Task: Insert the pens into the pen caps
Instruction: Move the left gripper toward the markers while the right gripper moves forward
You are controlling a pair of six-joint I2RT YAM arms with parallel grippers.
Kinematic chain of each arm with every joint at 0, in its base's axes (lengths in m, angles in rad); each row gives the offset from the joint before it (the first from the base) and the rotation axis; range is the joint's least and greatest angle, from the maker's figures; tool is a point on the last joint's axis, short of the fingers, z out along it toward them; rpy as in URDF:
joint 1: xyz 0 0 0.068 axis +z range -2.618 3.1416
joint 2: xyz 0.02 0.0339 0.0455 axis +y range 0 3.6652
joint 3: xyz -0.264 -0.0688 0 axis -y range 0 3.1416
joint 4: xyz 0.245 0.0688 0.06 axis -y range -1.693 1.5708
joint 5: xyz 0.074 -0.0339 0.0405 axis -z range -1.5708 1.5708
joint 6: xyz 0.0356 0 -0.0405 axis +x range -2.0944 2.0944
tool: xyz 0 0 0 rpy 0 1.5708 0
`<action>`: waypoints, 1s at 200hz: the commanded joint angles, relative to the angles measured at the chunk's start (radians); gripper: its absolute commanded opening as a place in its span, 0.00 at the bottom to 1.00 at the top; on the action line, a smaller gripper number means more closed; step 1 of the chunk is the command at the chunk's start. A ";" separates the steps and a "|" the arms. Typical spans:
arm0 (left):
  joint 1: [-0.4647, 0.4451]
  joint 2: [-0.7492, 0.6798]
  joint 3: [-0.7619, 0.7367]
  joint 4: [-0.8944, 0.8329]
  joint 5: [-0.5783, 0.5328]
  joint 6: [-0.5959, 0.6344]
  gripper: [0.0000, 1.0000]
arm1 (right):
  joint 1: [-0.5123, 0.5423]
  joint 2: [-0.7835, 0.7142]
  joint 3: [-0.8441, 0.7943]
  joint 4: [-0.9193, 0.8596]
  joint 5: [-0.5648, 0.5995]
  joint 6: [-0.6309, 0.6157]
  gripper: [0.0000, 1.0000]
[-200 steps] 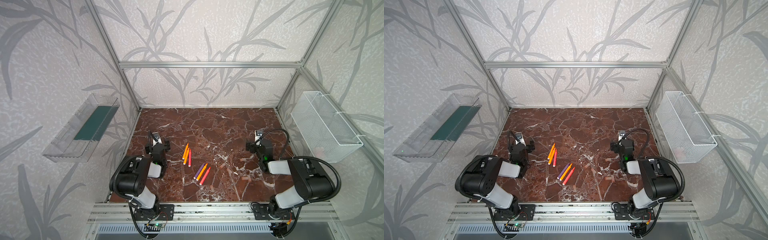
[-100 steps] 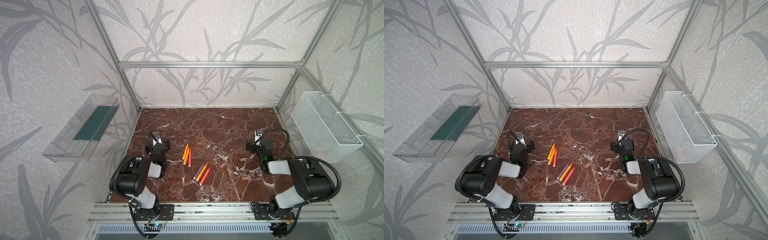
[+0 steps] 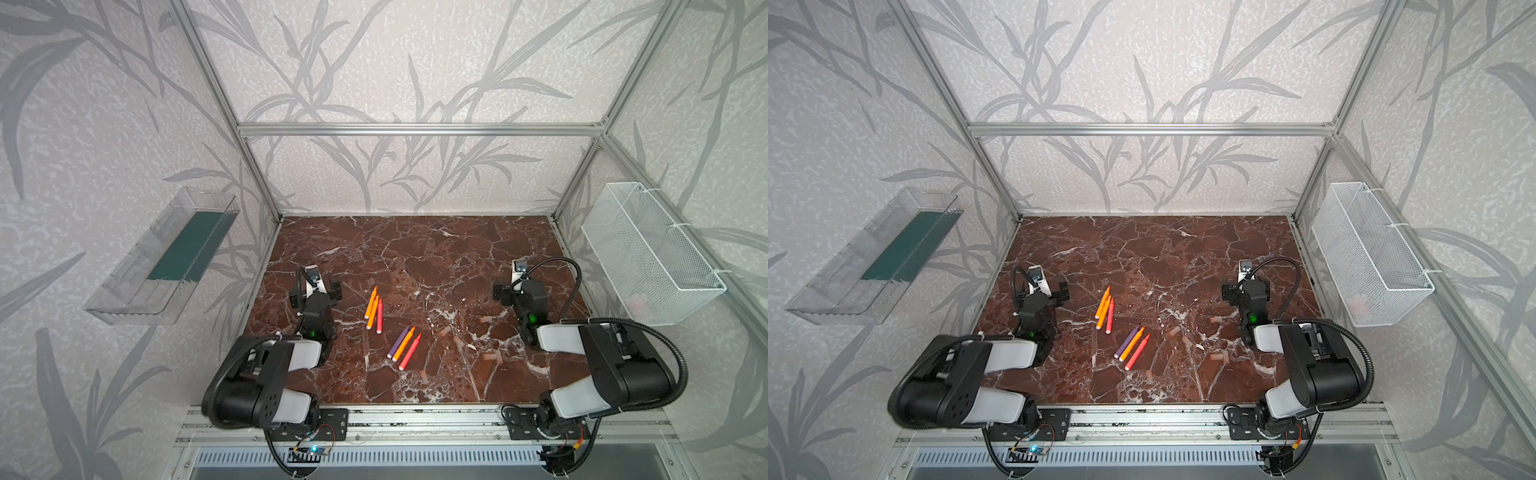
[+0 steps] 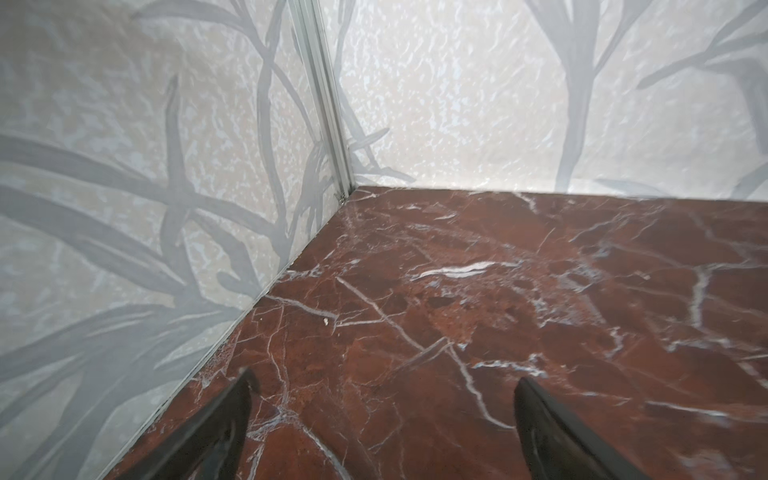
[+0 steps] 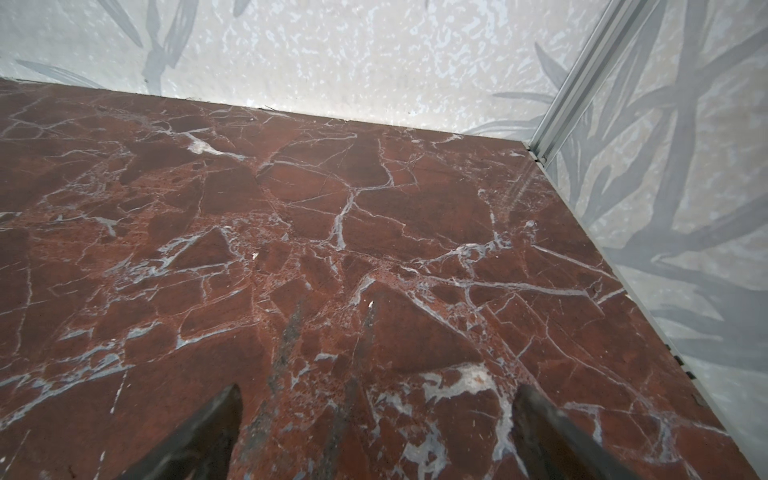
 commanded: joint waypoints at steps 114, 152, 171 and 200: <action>0.016 -0.584 0.256 -1.034 0.570 -0.520 0.99 | 0.090 -0.727 0.180 -0.932 -0.178 0.491 0.99; 0.019 -0.713 0.154 -1.027 0.611 -0.566 0.99 | 0.091 -0.786 0.153 -0.966 -0.366 0.517 0.99; 0.018 -0.726 0.160 -1.115 0.593 -0.562 0.99 | 0.093 -0.805 0.110 -0.948 -0.422 0.514 0.99; 0.002 -0.683 0.179 -1.128 0.815 -0.516 0.80 | 0.093 -0.785 0.076 -0.967 -0.387 0.515 0.92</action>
